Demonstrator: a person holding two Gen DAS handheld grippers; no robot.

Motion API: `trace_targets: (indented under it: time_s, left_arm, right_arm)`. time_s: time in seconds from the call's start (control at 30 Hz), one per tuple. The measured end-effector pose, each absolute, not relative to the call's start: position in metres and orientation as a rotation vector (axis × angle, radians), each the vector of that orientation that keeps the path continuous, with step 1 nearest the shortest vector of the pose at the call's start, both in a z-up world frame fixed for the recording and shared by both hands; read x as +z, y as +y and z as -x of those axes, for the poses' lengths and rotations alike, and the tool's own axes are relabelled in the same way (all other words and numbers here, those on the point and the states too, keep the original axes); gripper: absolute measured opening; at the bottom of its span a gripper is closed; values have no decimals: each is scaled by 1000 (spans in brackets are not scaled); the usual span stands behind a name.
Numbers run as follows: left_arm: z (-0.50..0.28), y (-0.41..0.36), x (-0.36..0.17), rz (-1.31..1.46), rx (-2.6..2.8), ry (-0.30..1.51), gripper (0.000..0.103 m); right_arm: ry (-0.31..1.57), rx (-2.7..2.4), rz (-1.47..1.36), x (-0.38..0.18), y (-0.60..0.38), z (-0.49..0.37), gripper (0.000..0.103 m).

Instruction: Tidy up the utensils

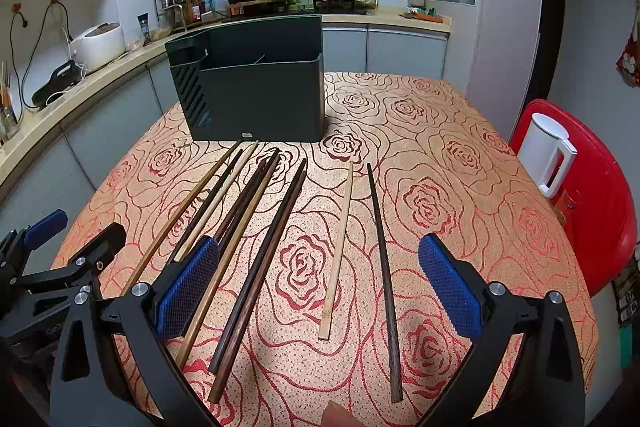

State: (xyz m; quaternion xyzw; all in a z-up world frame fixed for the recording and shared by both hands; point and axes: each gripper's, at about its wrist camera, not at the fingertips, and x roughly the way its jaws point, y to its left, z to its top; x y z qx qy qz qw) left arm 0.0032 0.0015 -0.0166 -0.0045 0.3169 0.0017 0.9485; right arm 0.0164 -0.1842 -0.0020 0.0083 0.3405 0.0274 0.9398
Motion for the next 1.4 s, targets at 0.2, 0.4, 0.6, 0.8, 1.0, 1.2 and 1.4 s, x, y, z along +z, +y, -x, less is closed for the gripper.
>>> trace_targets:
  time_s: [0.2, 0.4, 0.6, 0.8, 1.0, 1.2, 1.4]
  left_arm:
    - [-4, 3, -18, 11, 4, 647, 96]
    - [-10, 11, -16, -16, 20, 670, 96]
    - [-23, 51, -16, -2, 62, 724, 96]
    - [-24, 66, -34, 0, -7, 824, 96]
    - [-14, 43, -54, -84, -125, 869, 90]
    - [-14, 31, -66, -111, -165, 897, 60]
    - [-13, 26, -67, -124, -182, 872, 48]
  right_arm:
    - [696, 56, -16, -3, -183, -16, 98]
    - [712, 58, -14, -3, -193, -19, 98]
    - [787, -5, 28, -22, -230, -19, 98]
    - [852, -28, 50, -45, -254, -11, 98]
    - [863, 37, 72, -59, -257, 4, 98]
    - [864, 62, 85, -70, -255, 12, 98]
    - [826, 81, 13, -75, -260, 16, 94]
